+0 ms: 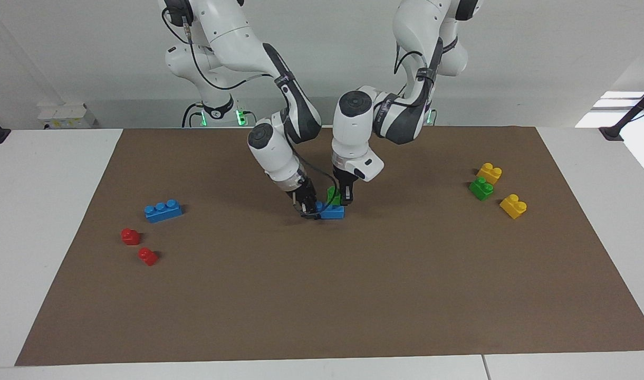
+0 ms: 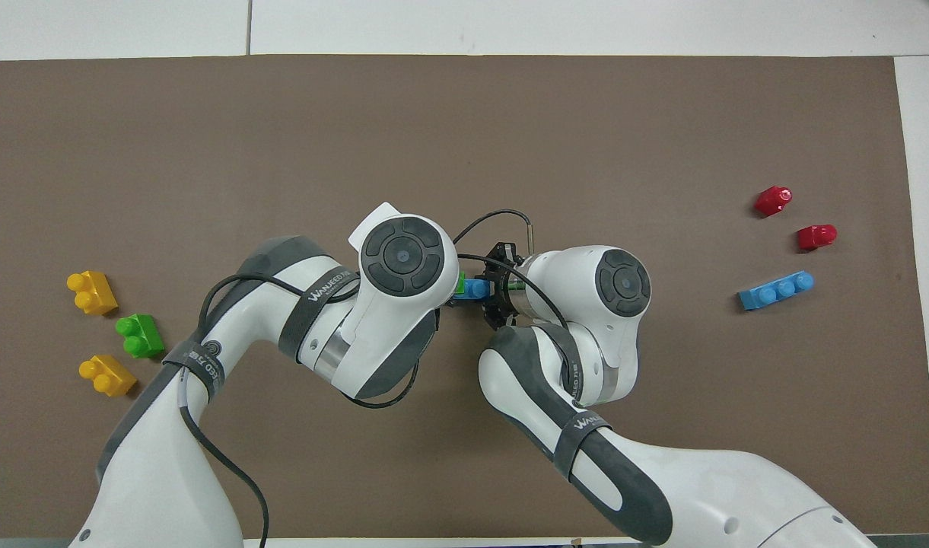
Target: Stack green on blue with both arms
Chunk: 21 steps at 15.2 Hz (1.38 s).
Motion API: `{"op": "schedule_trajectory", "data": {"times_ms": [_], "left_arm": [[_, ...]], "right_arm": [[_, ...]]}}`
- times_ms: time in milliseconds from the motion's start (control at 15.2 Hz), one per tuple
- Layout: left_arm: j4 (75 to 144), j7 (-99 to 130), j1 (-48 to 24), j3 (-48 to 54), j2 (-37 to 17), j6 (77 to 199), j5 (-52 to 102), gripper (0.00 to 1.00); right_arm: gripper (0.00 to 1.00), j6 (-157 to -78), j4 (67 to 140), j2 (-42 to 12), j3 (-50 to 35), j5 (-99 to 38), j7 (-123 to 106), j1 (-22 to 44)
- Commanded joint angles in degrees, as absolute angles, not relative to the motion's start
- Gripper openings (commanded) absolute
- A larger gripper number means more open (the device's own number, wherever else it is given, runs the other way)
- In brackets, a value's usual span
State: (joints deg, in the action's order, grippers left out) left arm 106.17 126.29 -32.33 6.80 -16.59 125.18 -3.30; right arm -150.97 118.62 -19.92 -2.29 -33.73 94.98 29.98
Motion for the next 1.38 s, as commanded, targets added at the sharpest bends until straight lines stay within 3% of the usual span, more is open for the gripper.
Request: {"op": "schedule_trajectory", "data": {"times_ms": [0, 1318], "left_arm": [[106.7, 127.9, -33.6, 5.9, -17.2, 126.6, -4.6, 0.0], [111.5, 135.6, -35.1, 5.8, -18.5, 134.3, -10.5, 0.0]], "right_arm": [[0.0, -152.1, 121.8, -18.5, -2.4, -35.3, 91.1, 28.9], [0.0, -152.1, 122.3, -18.4, -2.4, -35.4, 90.1, 28.5]]}}
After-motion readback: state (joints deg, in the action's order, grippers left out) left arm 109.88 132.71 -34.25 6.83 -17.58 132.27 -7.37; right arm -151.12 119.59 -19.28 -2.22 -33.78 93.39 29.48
